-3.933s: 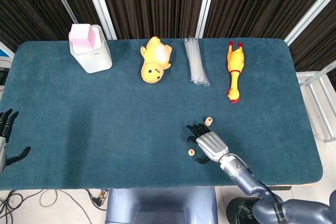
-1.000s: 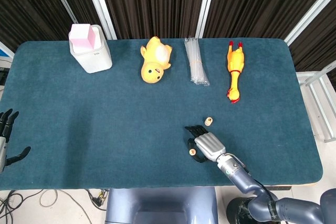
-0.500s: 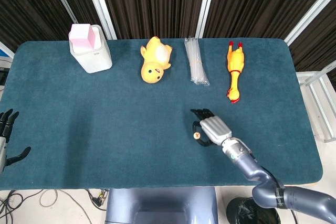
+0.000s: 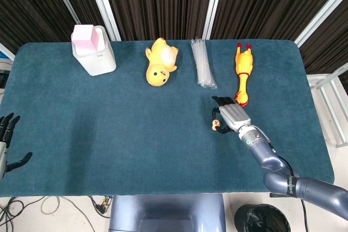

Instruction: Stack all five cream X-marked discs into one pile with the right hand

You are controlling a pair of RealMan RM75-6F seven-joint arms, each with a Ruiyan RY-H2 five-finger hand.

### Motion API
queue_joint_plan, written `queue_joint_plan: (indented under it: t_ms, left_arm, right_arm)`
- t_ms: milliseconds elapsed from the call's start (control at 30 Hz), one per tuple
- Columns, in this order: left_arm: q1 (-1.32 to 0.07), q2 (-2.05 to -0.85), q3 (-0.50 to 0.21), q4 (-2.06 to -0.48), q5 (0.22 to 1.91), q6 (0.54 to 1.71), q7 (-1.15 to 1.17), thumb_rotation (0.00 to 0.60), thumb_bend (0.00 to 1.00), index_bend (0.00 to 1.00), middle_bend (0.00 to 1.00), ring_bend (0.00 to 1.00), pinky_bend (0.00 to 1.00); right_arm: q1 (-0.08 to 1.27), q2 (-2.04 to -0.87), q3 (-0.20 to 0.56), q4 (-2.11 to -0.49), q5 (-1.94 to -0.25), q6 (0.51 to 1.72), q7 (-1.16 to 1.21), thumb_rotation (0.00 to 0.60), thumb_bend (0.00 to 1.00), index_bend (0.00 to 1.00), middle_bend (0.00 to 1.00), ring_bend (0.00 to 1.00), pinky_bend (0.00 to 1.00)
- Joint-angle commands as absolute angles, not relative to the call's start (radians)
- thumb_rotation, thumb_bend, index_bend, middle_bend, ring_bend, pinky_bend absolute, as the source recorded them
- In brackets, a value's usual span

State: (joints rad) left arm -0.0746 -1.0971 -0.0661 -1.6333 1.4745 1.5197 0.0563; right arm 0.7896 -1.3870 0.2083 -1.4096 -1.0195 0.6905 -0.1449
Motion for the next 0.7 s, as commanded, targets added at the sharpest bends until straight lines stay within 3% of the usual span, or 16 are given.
queue_joint_plan:
  t_ms: [33,700]
  left_arm:
    - [-0.075,-1.098,-0.066,-1.633,1.474,1.52,0.058,0.6,0.17,0.05,0.0,0.0,0.02]
    - [-0.074,-1.102,-0.068,-1.633,1.47,1.521,0.069,0.6,0.17,0.05,0.0,0.0,0.02]
  right_arm:
    - [0.798,-1.399,0.203,-1.383,-1.008,0.682,-0.143,0.6,0.41,0.52,0.01,0.02,0.04]
    - [0.796,-1.421,0.178,-1.332,-1.019,0.682,-0.104,0.6,0.41,0.52,0.01,0.02,0.04]
